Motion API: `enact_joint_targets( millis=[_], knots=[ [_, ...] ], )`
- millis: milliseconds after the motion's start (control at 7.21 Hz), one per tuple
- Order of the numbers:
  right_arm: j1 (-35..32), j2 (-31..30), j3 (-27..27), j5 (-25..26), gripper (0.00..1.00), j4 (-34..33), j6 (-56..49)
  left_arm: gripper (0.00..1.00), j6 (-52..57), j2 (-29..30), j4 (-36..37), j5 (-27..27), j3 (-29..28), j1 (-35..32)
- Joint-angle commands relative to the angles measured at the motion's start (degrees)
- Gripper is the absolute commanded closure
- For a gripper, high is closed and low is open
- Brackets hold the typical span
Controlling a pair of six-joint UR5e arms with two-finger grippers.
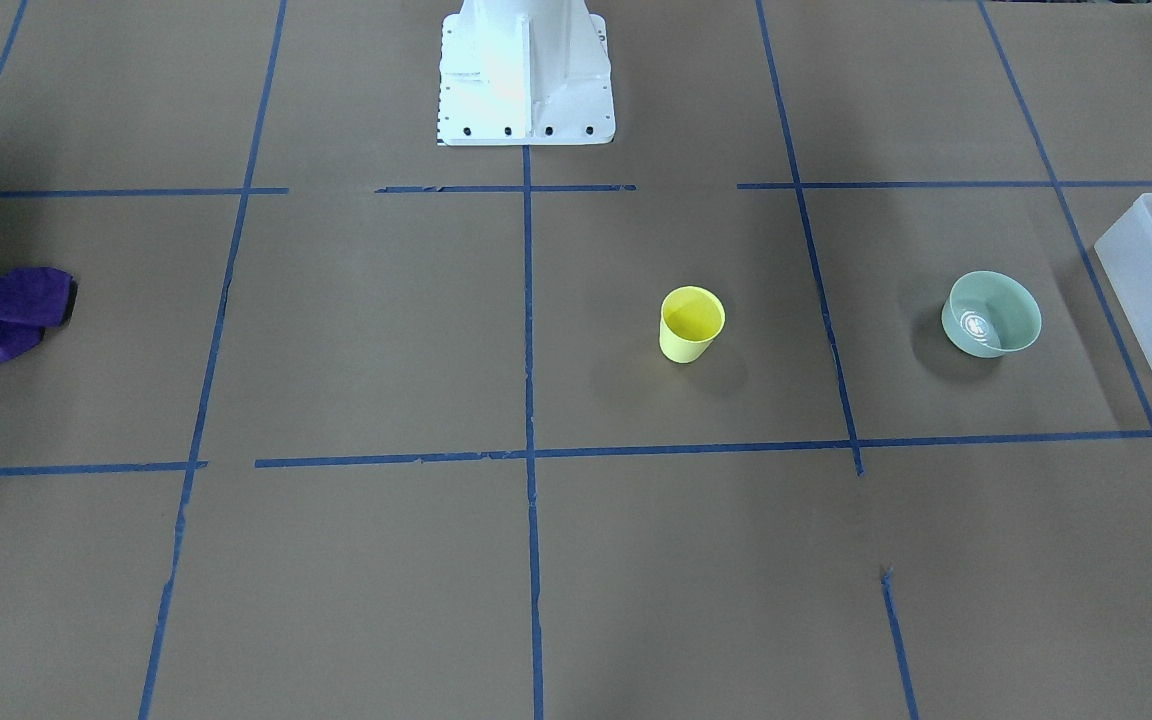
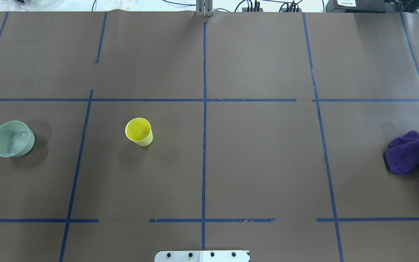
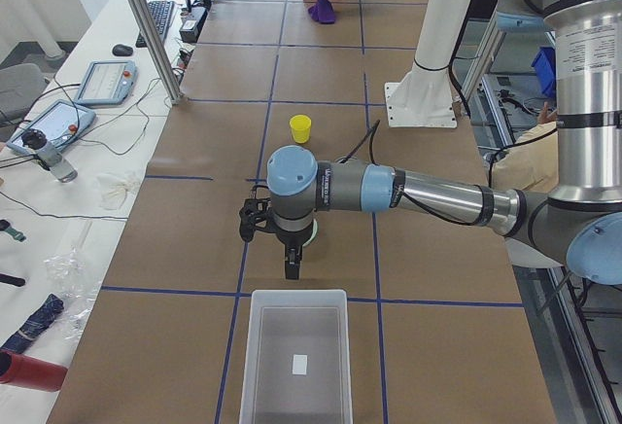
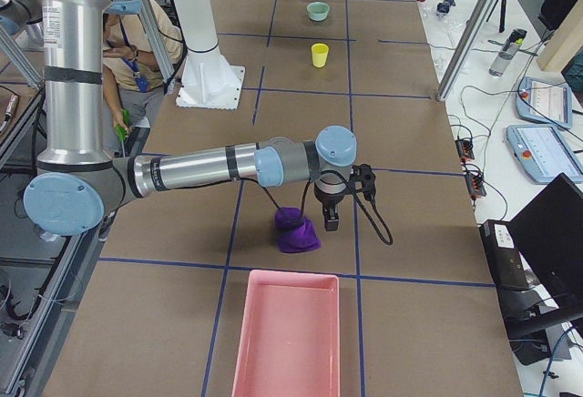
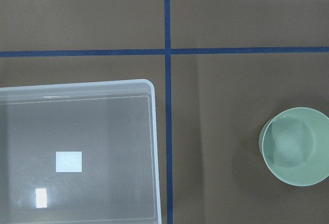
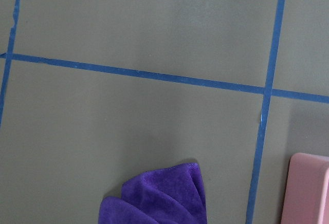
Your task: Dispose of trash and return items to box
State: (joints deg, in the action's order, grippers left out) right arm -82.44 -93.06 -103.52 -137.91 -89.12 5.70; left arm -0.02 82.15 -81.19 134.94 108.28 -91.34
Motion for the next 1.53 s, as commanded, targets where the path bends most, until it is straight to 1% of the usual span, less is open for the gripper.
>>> enact_joint_targets(
  millis=[0,416,555,694,832,1110,1249,1387],
  knots=[
    [0.0,0.1,0.0,0.0,0.0,0.0,0.1,0.0,0.4,1.9,-0.4,1.6,-1.1,0.0],
    [0.1,0.2,-0.1,-0.1,0.0,0.0,0.2,0.0,0.8,2.4,0.2,2.4,3.9,1.2],
    [0.1,0.2,0.0,0.0,0.0,0.0,0.1,0.0,0.9,2.5,-0.5,2.0,3.5,3.3],
    [0.1,0.2,0.0,-0.1,0.0,0.0,0.0,0.0,0.7,3.3,-2.0,2.5,1.4,3.7],
    [0.1,0.2,0.0,-0.1,0.0,0.0,-0.1,0.0,0.9,2.7,-4.9,2.4,1.8,3.6],
    [0.1,0.2,-0.3,-0.3,0.0,0.0,0.0,0.0,0.8,2.5,-6.0,2.5,1.4,4.5],
    [0.1,0.1,-0.1,-0.3,0.0,0.0,0.0,0.0,0.5,2.5,-7.7,3.4,1.6,6.2],
    [0.1,0.1,-0.1,-0.3,0.0,0.1,-0.1,0.0,0.1,2.5,-7.8,6.2,1.5,7.5]
  ],
)
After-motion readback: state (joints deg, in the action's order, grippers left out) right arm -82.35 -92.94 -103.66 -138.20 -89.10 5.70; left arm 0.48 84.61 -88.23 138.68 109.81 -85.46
